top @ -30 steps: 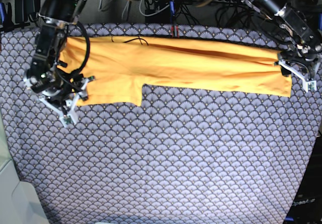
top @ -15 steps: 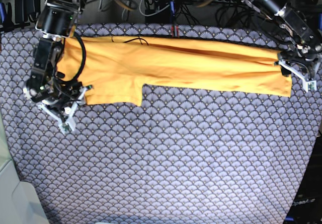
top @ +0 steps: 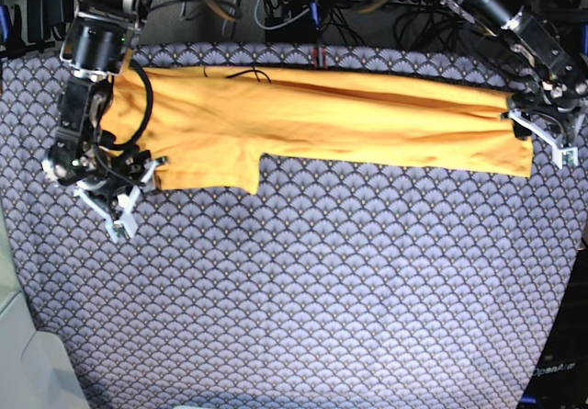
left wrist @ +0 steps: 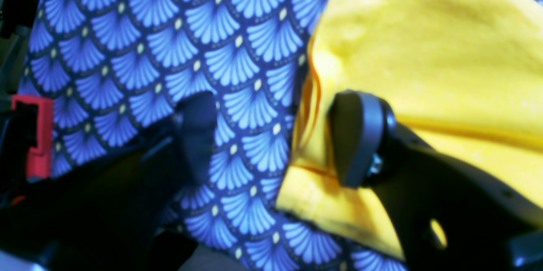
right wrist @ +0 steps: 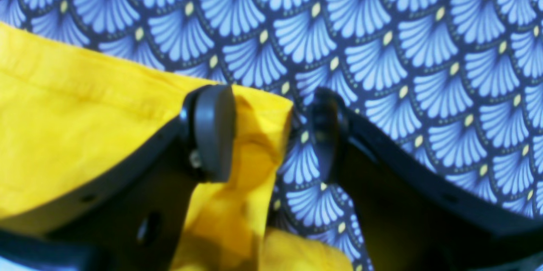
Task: Fold the T-shirt properly
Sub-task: 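Move the right gripper to the shirt's end and grasp the fabric, then pull the grasped end with the right gripper to straighten the strip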
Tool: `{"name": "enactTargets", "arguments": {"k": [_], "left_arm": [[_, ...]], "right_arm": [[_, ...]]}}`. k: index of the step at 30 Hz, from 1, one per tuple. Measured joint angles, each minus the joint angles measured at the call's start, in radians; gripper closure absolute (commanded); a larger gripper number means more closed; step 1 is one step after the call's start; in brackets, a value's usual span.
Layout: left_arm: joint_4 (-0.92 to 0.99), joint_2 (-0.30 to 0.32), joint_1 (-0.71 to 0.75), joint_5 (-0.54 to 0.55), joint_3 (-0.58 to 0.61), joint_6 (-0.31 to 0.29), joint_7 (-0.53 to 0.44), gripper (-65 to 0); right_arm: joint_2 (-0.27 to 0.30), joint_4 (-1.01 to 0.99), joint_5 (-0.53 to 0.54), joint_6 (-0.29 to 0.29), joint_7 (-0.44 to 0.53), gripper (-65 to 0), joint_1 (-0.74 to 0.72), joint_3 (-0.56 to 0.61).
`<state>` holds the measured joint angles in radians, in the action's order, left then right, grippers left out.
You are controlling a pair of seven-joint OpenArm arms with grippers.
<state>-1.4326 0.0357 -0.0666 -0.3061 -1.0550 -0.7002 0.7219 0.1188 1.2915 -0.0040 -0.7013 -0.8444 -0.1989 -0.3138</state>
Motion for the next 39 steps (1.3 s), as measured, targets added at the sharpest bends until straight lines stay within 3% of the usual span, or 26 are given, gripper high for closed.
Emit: {"name": "enactTargets", "arguments": {"k": [9, 11, 15, 16, 20, 30, 39], "left_arm": [[0.0, 0.0, 0.0, 0.0, 0.0, 0.0, 0.0, -41.3], [0.0, 0.0, 0.0, 0.0, 0.0, 0.0, 0.0, -41.3], [0.0, 0.0, -0.003, -0.002, 0.0, 0.0, 0.002, -41.3], [0.0, 0.0, -0.004, -0.001, 0.0, 0.0, 0.001, -41.3], [0.0, 0.0, -0.006, -0.003, 0.0, 0.0, 0.004, -41.3], [0.0, 0.0, -0.01, -0.005, -0.001, 0.0, 0.007, -41.3], [0.0, 0.0, -0.011, -0.007, 0.001, 0.0, 0.007, -41.3]], "right_arm": [[0.0, 0.0, 0.0, 0.0, -0.003, -28.8, -0.002, 0.0], [0.0, 0.0, 0.001, 0.0, -0.002, -23.0, 0.003, 0.0], [0.0, 0.005, 0.012, 0.002, 0.018, -1.2, 0.019, 0.0], [-0.001, 0.005, 0.014, 0.002, 0.019, 0.0, 0.02, 0.0], [-0.001, 0.03, 0.006, 0.001, -0.001, 0.0, 0.025, 0.0], [-0.038, 0.389, 0.006, -0.001, -0.008, 0.0, 0.186, 0.01], [-0.053, 0.569, 0.001, -0.001, -0.02, 0.0, 0.325, 0.009]]}}
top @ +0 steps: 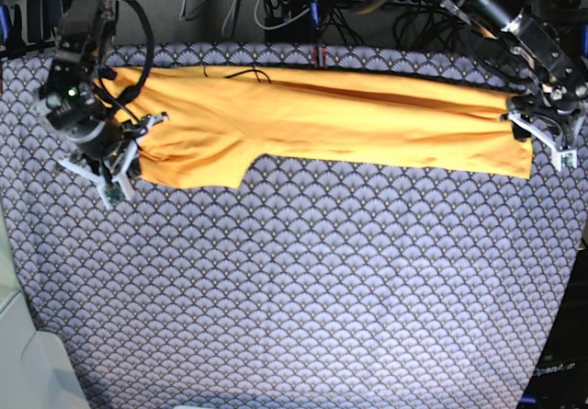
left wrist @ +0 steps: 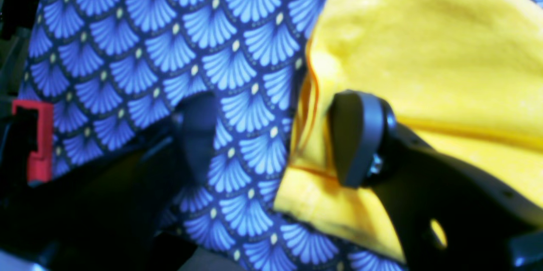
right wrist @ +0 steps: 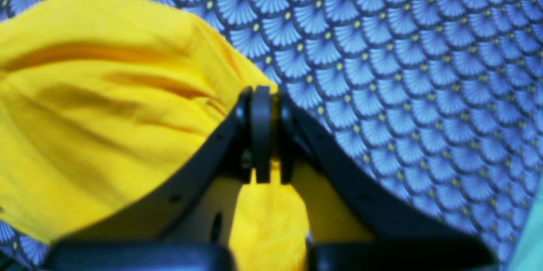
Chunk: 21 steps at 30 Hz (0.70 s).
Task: Fold the T-shirt properly
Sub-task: 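Pull the grasped end with the right gripper to straighten the strip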
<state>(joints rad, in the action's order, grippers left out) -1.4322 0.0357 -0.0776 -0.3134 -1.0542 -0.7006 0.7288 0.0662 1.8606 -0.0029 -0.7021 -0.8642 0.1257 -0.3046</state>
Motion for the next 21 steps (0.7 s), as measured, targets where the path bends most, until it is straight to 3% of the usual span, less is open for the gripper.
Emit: {"name": "enactTargets", "arguments": {"k": [9, 21], "left_arm": [[0.0, 0.0, 0.0, -0.001, 0.0, 0.0, 0.0, -41.3], [0.0, 0.0, 0.006, 0.0, 0.002, 0.0, -0.007, -41.3]], "right_arm": [[-0.002, 0.085, 0.003, 0.0, 0.026, 0.0, 0.136, 0.039], [0.005, 0.084, -0.006, 0.001, 0.336, 0.0, 0.357, 0.098]]}}
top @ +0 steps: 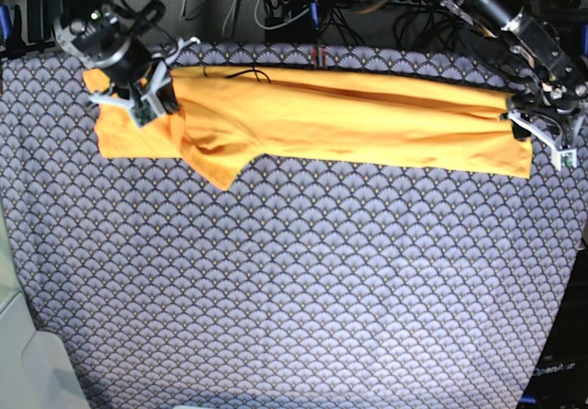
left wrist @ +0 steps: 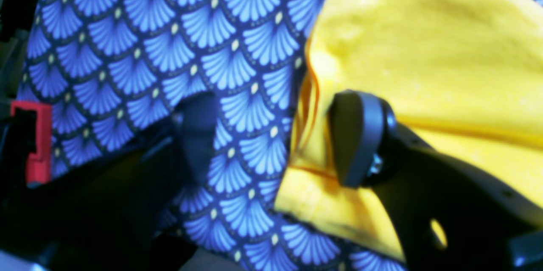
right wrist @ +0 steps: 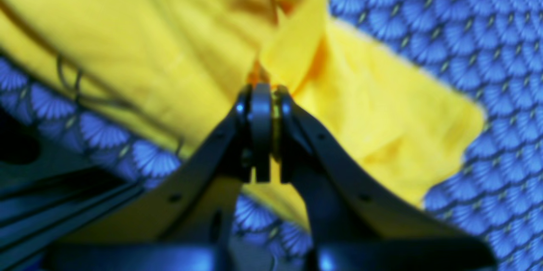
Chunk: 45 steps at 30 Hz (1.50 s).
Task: Fold the T-shirt properly
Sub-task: 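Pull the grasped end with the right gripper to straighten the strip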
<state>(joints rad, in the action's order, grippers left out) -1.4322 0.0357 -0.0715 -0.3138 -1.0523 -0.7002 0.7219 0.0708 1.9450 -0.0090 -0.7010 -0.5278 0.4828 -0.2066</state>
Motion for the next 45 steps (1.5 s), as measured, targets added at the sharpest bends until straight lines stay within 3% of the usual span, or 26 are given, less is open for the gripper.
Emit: {"name": "enactTargets", "arguments": {"k": [5, 16, 26, 31, 38, 45], "left_arm": [[0.0, 0.0, 0.002, 0.0, 0.0, 0.0, 0.0, -41.3], [0.0, 0.0, 0.013, 0.004, 0.0, 0.0, -0.013, -41.3], [0.0, 0.0, 0.013, 0.004, 0.0, 0.0, -0.011, -41.3], [0.0, 0.0, 0.013, 0.004, 0.0, 0.0, -0.011, -41.3], [0.0, 0.006, 0.015, 0.004, 0.0, 0.0, -0.011, -41.5], [0.0, 0.008, 0.027, 0.015, 0.0, -0.001, -0.015, -41.5]], "right_arm": [[0.032, 0.0, -0.002, -0.001, 0.124, 0.0, 0.079, -0.005], [0.029, -0.029, 0.002, -0.001, 0.14, 0.0, 0.022, -0.2], [-0.011, -0.035, -0.001, -0.001, 0.132, 0.0, 0.016, -0.218], [-0.02, -0.037, -0.005, 0.0, 0.111, 0.0, -0.019, -0.22], [-0.017, -0.038, 0.0, -0.002, -0.039, 0.0, -0.089, -0.253], [-0.005, -0.038, -0.003, -0.002, -0.064, -13.8, -0.092, -0.26]]}}
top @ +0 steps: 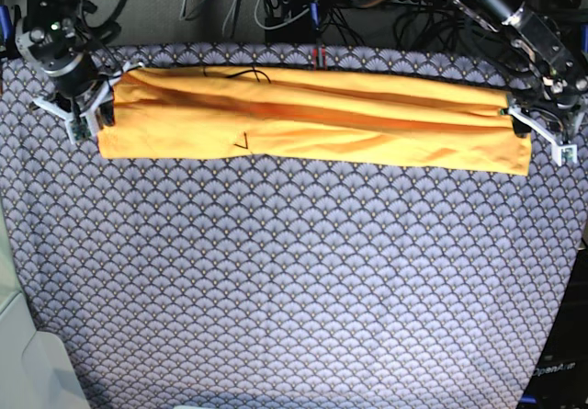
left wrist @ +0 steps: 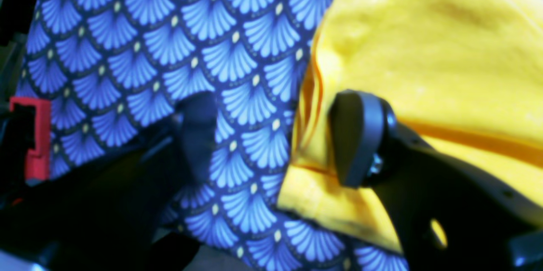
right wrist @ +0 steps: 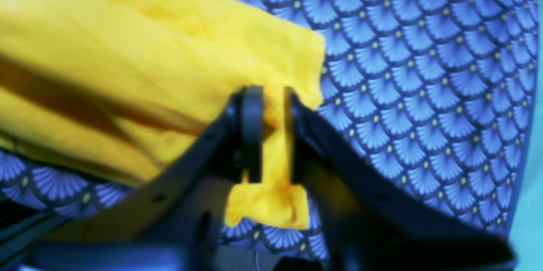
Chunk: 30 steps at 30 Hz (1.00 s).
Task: Fold the T-shirt properly
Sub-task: 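Pull the grasped end with the right gripper to straighten the strip, then grasp the strip's other end with the left gripper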
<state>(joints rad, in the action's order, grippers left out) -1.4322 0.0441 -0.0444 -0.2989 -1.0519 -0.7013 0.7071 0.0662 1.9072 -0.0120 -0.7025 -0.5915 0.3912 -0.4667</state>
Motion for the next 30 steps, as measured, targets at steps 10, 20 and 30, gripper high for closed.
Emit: {"name": "enactTargets", "arguments": {"k": [10, 20, 30], "left_arm": [[0.0, 0.0, 0.0, 0.0, 0.0, 0.0, 0.0, -41.6], [-0.002, 0.0, -0.002, 0.0, 0.0, 0.0, 0.001, -41.6], [-0.009, -0.001, -0.003, 0.0, -0.003, -0.002, 0.011, -41.6]], "right_arm": [[0.0, -0.063, 0.0, 0.0, -0.001, -29.2, 0.0, 0.001], [0.01, -0.1, 0.0, 0.0, 0.001, -34.4, -0.01, 0.006], [0.011, -0.146, 0.0, 0.0, 0.008, -34.5, -0.026, 0.008]]}}
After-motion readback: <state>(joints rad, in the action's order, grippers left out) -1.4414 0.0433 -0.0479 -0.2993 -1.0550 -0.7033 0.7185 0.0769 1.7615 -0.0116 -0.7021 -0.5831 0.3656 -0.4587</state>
